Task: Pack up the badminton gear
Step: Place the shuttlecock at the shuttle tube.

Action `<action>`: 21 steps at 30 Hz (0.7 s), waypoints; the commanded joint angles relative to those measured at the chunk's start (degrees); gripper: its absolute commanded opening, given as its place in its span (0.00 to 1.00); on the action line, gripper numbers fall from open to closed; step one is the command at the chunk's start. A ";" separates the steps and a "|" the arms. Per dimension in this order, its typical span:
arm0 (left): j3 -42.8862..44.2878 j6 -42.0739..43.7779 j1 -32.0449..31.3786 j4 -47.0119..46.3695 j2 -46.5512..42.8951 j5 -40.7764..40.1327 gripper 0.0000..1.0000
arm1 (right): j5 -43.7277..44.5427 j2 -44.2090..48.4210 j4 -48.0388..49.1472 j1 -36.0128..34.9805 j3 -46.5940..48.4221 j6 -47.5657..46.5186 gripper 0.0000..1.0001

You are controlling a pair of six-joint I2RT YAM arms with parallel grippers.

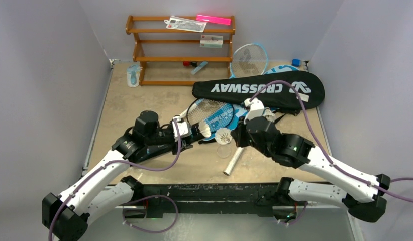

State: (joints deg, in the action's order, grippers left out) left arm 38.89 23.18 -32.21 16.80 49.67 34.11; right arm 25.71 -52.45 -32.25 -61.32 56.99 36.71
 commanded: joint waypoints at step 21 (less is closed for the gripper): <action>-1.16 -1.50 0.64 -10.22 -6.29 10.19 0.49 | -18.23 -1.79 12.95 2.87 14.60 -6.50 0.00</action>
State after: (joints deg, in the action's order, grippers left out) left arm 38.35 22.90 -32.14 13.28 45.89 39.92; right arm 12.05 -54.54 -25.65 -58.70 72.95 29.21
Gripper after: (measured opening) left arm 0.645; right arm 0.004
